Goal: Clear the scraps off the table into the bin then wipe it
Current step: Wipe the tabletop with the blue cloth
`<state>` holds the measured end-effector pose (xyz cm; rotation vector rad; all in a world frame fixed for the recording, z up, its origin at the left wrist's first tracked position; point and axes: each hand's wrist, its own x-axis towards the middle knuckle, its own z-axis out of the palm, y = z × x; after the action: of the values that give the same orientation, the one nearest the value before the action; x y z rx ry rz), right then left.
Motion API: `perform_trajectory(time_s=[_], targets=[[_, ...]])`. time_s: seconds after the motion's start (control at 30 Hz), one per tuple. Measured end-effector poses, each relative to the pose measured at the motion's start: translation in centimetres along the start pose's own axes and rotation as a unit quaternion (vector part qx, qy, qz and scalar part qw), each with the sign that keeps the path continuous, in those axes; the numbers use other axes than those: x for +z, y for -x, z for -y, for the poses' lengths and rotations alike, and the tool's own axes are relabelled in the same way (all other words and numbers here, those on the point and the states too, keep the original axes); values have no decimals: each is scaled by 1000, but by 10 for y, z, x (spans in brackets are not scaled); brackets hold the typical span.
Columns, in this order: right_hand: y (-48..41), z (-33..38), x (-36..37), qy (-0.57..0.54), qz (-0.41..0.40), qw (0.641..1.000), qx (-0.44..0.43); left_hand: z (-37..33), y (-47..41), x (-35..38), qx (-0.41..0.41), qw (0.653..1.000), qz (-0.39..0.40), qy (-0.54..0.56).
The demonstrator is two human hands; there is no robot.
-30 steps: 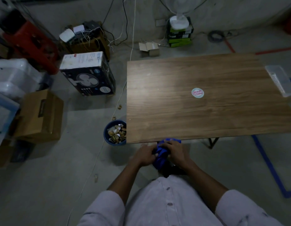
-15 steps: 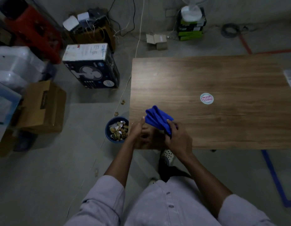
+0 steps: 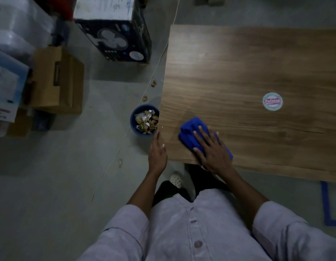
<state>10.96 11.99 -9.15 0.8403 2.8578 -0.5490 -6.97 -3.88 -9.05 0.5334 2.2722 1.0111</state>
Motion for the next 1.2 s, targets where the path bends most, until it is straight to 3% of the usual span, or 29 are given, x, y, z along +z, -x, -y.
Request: perform_trajectory(time_s=[0.13, 0.2, 0.33, 0.43, 0.5, 0.63, 0.73, 0.8, 0.9, 0.97, 1.07, 1.2], targets=[[-28, 27, 2, -10, -39, 988, 148, 4, -9, 4, -145, 981, 25, 124], [-49, 63, 12, -23, -52, 984, 172, 10, -17, 1, -194, 961, 33, 193], [-49, 134, 43, -23, -42, 998, 29, -14, -9, -17, -228, 916, 84, 318], [-21, 143, 51, -14, -29, 999, -14, -10, -10, -26, -215, 895, 72, 384], [-9, 117, 47, 3, -33, 999, -4, -4, -14, -21, -203, 904, 60, 370], [-17, 60, 26, 12, -56, 984, 169, 52, -41, 10, -220, 909, 71, 348], [-64, 73, 20, -33, -91, 964, 249, 49, -39, 5, -279, 914, 84, 281], [-83, 103, 28, -37, -99, 967, 233, 45, -37, 3, -284, 906, 107, 294], [-64, 139, 41, -21, -78, 993, 87, 80, -46, 20, -212, 918, 93, 323], [-32, 134, 47, 3, -56, 998, 28, 67, -39, 24, -246, 919, 71, 300], [-9, 86, 39, 21, -48, 996, 77, -3, -15, -3, -225, 931, 36, 285], [-52, 56, 22, 5, -75, 970, 232, 2, -13, -7, -181, 961, 59, 201]])
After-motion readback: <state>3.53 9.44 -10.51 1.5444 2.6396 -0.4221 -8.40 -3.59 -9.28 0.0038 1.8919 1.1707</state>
